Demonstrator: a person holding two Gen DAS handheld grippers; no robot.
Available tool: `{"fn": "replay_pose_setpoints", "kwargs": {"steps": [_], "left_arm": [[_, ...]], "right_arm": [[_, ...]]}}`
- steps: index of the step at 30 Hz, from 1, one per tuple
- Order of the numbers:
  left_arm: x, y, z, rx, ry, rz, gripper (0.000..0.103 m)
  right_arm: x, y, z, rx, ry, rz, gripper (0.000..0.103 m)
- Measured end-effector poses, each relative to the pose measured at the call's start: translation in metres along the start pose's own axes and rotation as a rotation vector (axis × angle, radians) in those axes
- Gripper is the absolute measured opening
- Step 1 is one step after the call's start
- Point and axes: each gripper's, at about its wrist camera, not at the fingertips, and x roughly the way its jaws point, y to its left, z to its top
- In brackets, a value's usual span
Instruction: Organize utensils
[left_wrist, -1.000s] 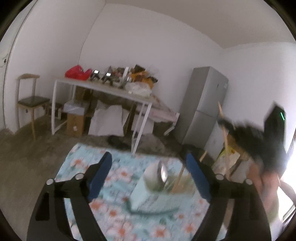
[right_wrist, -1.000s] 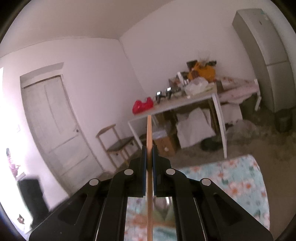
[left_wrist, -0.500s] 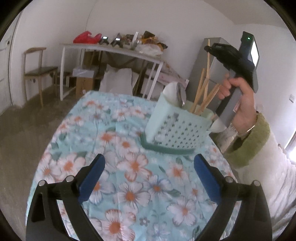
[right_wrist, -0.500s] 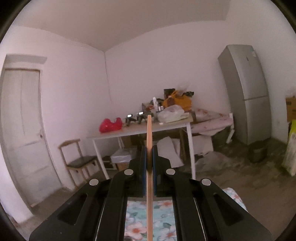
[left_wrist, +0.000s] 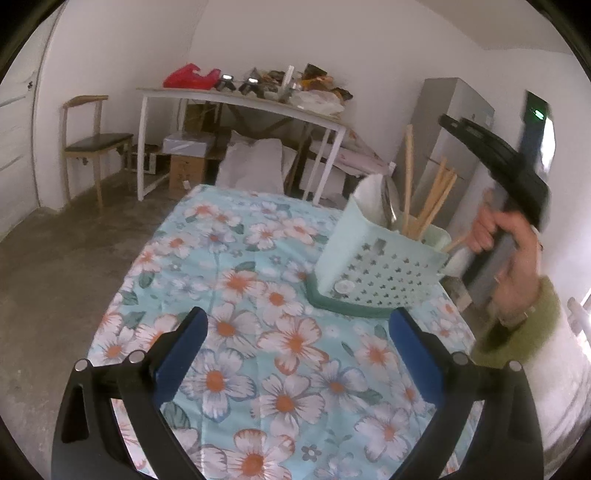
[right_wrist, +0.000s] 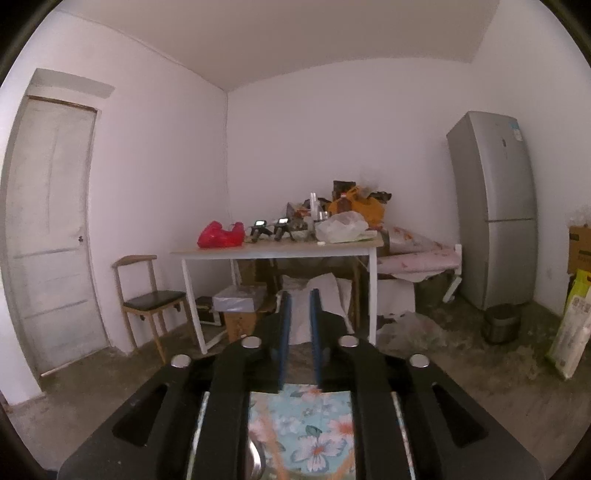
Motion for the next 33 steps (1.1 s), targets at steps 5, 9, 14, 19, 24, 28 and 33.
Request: {"fn": "replay_pose_setpoints", "kwargs": {"steps": [5, 9, 14, 19, 24, 28, 33], "left_arm": [[-0.007, -0.006, 0.009, 0.010, -0.032, 0.048, 0.097], [-0.012, -0.015, 0.014, 0.026, -0.056, 0.113, 0.097], [-0.007, -0.027, 0.014, 0.017, -0.030, 0.224, 0.097], [0.006, -0.035, 0.008, -0.005, 0.046, 0.351, 0.097], [0.011, -0.053, 0.002, 0.074, 0.115, 0.368, 0.097], [0.009, -0.065, -0.003, 0.090, 0.104, 0.374, 0.097], [0.011, -0.075, -0.009, 0.101, 0.105, 0.380, 0.097]], "right_arm": [[-0.044, -0.008, 0.011, 0.011, -0.038, 0.028, 0.034], [-0.085, -0.013, 0.017, 0.012, -0.037, 0.054, 0.048], [-0.117, -0.007, -0.001, -0.031, 0.138, 0.160, 0.066], [-0.128, 0.010, -0.039, -0.100, 0.327, 0.169, 0.081], [-0.131, 0.009, -0.067, -0.090, 0.448, 0.102, 0.088], [-0.127, -0.002, -0.078, -0.062, 0.533, 0.022, 0.090], [-0.130, -0.016, -0.088, 0.000, 0.595, -0.032, 0.090]]}}
